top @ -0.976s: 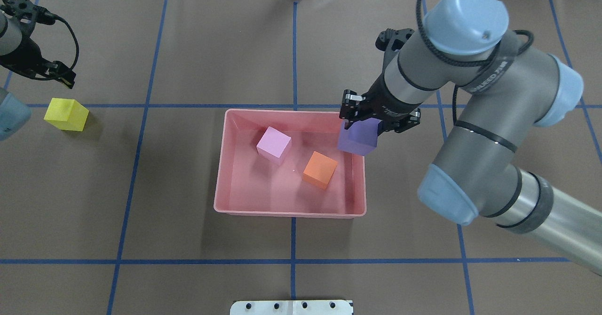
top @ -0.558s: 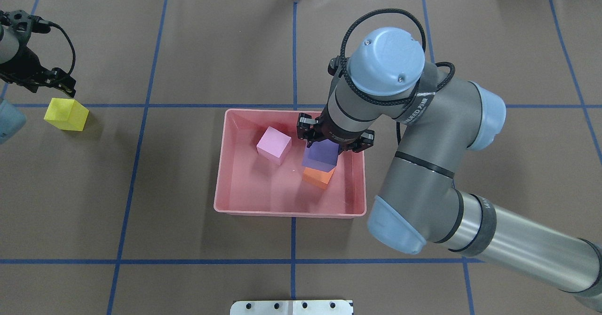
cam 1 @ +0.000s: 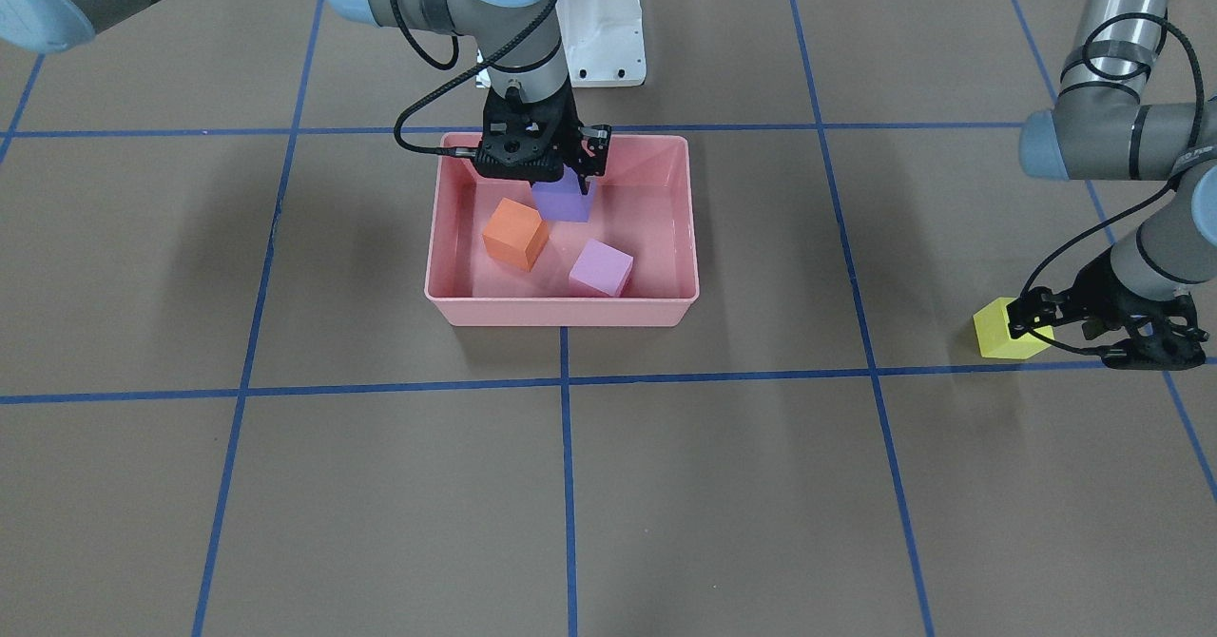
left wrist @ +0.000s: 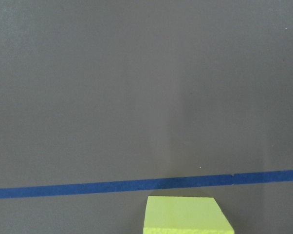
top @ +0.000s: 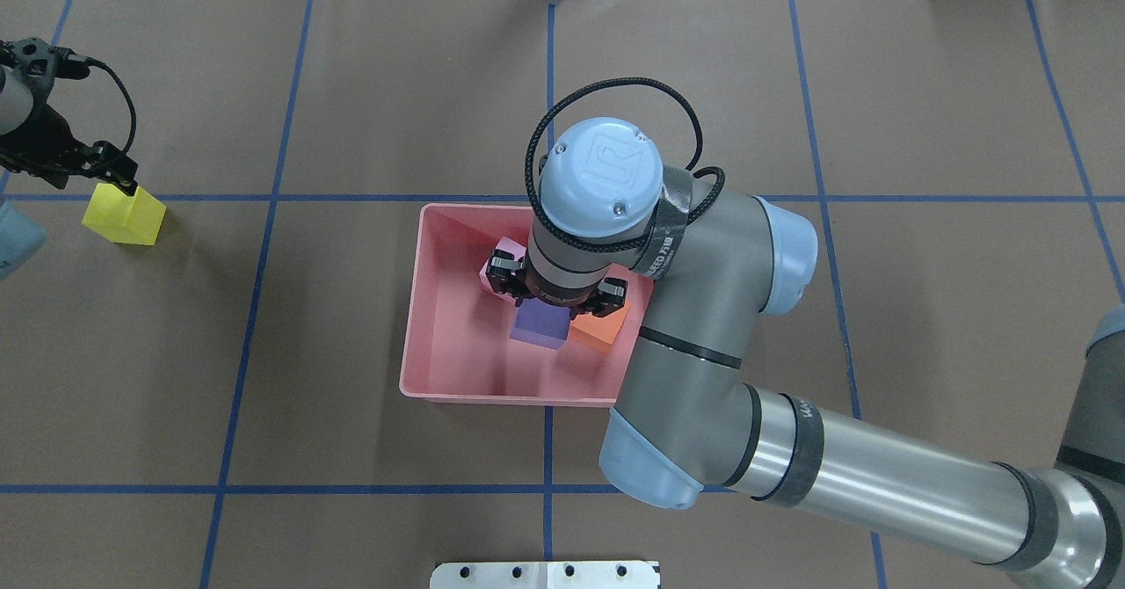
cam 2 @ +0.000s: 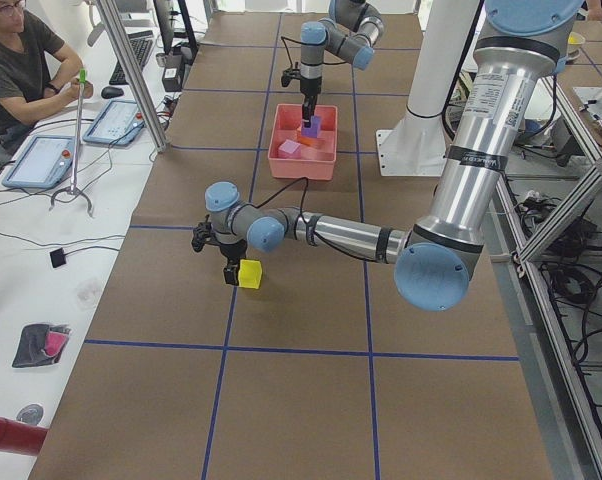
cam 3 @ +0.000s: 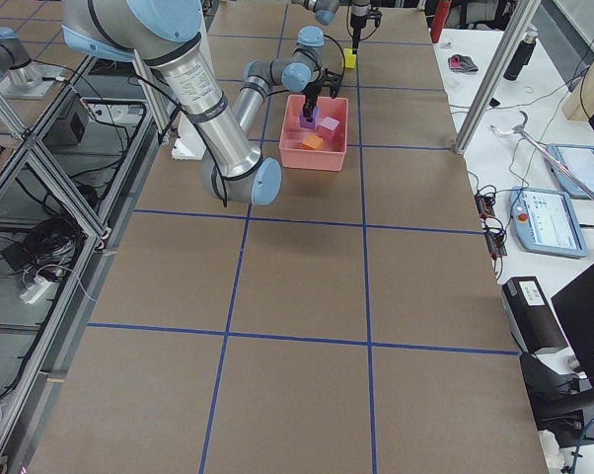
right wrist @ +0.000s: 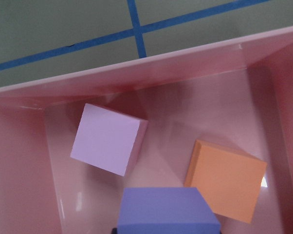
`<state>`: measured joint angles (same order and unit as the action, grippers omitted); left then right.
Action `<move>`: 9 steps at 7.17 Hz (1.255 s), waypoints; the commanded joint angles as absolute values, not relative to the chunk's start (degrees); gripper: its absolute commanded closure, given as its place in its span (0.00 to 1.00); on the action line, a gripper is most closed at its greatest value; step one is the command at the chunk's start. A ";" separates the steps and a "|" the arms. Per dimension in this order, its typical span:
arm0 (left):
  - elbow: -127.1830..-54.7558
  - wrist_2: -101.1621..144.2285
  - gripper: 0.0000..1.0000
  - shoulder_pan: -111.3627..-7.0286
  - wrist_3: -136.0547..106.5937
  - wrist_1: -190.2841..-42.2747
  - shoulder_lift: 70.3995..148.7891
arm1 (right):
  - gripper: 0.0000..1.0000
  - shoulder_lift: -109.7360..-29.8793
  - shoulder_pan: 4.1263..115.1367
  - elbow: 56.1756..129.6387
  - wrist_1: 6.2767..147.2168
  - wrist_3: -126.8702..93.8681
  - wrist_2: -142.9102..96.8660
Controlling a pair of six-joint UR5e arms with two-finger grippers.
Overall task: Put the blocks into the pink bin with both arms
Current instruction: 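Drop the purple cube into the bin while the left gripper grasps the yellow cube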
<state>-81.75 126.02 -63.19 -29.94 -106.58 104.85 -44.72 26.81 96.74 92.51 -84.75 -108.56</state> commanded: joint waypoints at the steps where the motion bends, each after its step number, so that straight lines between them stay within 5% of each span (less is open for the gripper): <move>1: -81.91 126.47 0.01 -62.49 -31.28 -106.79 105.12 | 1.00 -44.30 24.96 91.94 86.77 -85.60 -106.44; 3: -79.82 131.21 0.01 -62.40 -31.82 -108.98 105.29 | 1.00 -44.82 24.53 91.76 86.84 -85.61 -106.44; 4: -77.28 131.22 0.02 -62.40 -31.99 -112.55 105.38 | 0.70 -44.82 24.00 91.50 86.75 -85.61 -106.44; 5: -75.95 131.22 0.06 -62.05 -31.91 -113.89 105.47 | 0.01 -44.65 23.99 91.84 86.75 -85.52 -106.44; 7: -77.16 131.48 1.00 -61.96 -35.40 -113.99 105.99 | 0.00 -45.61 26.61 95.42 87.18 -84.91 -108.26; 9: -80.57 136.01 1.00 -61.96 -36.03 -112.34 106.69 | 0.00 -56.46 32.74 107.78 87.63 -84.55 -112.56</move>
<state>-78.14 132.55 -61.97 -35.39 -113.54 106.18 -50.17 28.68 100.55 87.43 -84.80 -109.72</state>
